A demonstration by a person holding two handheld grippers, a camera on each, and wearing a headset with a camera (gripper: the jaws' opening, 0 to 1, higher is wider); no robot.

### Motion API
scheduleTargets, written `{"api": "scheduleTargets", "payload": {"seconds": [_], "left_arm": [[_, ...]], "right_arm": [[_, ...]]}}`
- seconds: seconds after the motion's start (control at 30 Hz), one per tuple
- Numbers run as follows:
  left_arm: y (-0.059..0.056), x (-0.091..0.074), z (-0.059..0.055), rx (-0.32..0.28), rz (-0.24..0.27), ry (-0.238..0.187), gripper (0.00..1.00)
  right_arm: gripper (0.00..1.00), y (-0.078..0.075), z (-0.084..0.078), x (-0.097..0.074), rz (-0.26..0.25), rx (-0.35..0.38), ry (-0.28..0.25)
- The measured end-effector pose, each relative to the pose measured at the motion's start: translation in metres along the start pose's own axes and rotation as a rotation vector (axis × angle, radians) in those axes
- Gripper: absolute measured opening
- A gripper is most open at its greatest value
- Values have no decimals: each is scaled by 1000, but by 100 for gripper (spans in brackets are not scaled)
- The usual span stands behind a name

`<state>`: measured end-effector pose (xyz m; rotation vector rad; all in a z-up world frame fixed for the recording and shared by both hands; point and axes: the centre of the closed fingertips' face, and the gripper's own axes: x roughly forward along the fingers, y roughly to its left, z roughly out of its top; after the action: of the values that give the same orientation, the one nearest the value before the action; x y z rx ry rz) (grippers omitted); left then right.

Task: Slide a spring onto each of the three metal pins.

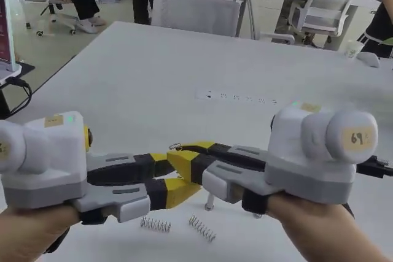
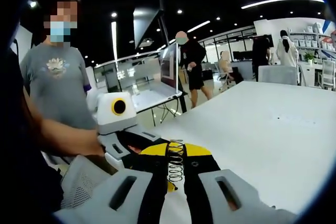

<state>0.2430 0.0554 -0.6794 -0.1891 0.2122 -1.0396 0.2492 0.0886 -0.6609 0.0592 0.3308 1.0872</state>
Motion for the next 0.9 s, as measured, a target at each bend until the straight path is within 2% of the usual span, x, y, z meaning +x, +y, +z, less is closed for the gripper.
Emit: {"api": "scheduleTargets", "payload": {"seconds": [0.17,0.53,0.63,0.77,0.9], "left_arm": [[1,1,0,16,2,6,7],[6,-1,-7,57,9,51,3],[5,-1,-10,84,3,69,3],[1,1,-17,153,-10,114,3],[-5,2,-26,204,-38,168,3]], "right_arm": [[8,2,-2,0,4,2,-3],[8,-1,-5,-6,9,6,22],[8,-1,-8,-7,17,7,46],[8,1,-15,-11,36,-11,100],[8,5,-25,-17,71,-36,178]]}}
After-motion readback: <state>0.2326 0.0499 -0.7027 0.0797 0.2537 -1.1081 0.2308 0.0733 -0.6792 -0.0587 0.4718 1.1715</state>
